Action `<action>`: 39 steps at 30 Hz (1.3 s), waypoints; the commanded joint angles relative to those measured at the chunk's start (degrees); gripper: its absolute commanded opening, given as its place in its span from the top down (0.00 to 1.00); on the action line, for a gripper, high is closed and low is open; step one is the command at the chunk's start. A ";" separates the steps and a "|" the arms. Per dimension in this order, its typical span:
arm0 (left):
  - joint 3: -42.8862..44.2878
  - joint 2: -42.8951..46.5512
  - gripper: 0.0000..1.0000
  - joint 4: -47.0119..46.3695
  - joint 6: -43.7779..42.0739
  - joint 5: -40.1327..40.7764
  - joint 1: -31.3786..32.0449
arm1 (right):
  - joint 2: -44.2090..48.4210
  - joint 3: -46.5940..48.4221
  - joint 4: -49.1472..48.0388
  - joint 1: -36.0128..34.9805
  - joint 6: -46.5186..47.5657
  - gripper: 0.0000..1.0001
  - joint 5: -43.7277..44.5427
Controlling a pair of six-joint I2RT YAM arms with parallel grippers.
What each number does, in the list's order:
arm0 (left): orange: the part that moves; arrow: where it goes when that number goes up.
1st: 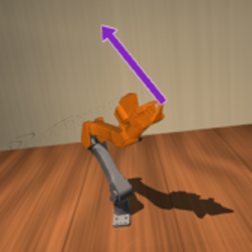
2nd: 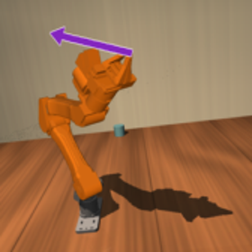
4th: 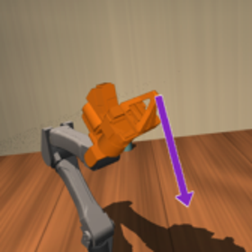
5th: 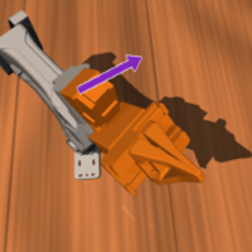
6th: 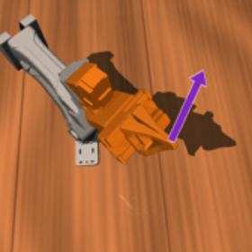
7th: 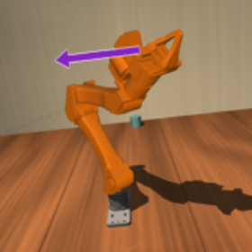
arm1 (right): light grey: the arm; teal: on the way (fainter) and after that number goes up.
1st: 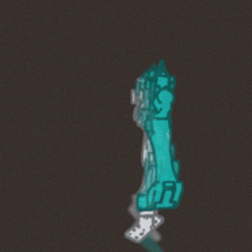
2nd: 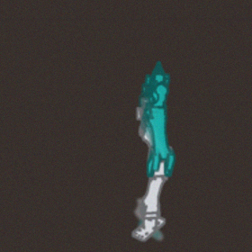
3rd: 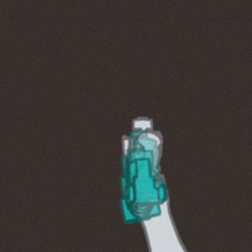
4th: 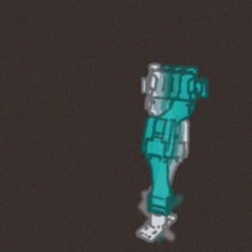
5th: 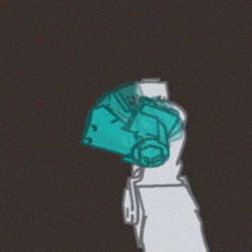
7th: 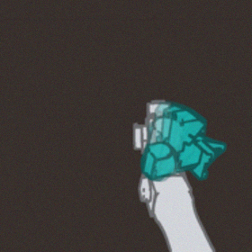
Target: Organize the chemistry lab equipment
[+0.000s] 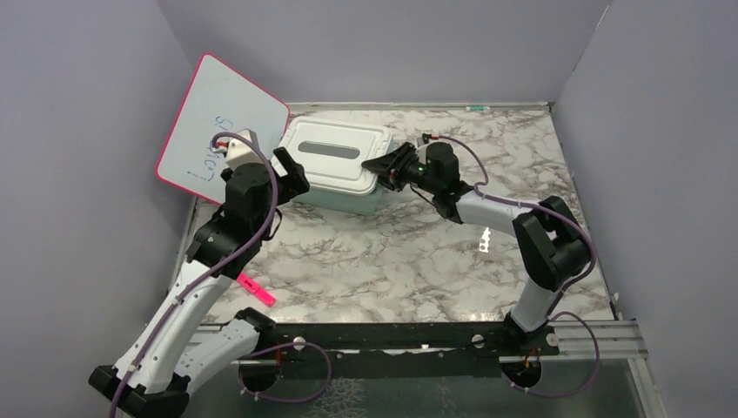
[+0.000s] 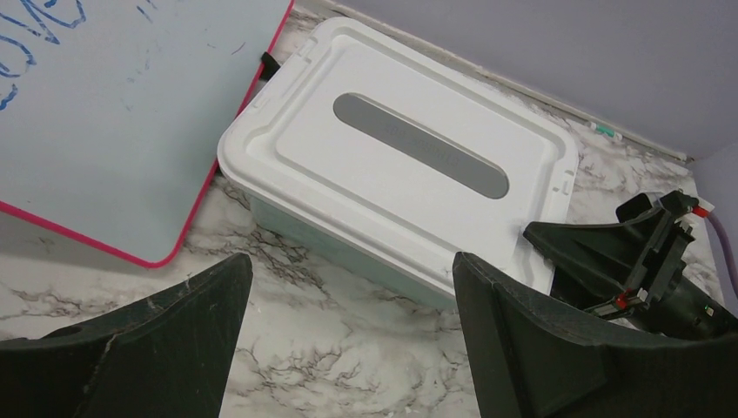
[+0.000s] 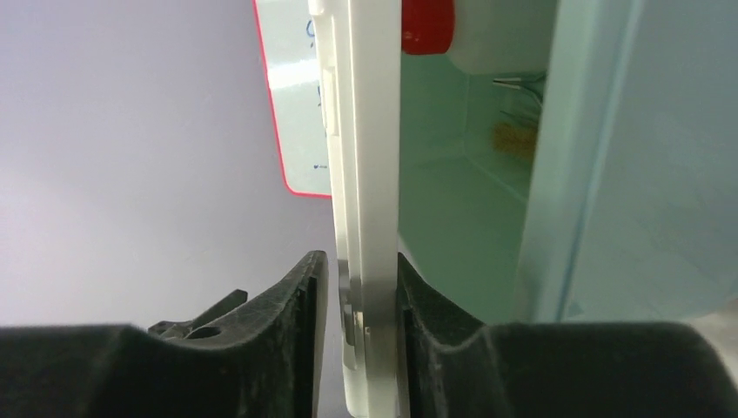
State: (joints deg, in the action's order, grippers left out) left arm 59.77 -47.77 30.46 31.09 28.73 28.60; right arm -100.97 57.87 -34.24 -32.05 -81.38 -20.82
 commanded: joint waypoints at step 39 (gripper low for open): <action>15.25 -36.11 0.05 -5.53 -4.19 -26.06 -28.07 | 1.80 13.22 37.76 -0.27 33.45 0.30 18.82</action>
State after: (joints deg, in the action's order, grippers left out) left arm 75.72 -82.98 26.00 27.05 4.89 0.69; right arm -97.30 68.05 -0.82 -31.92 -51.42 -6.61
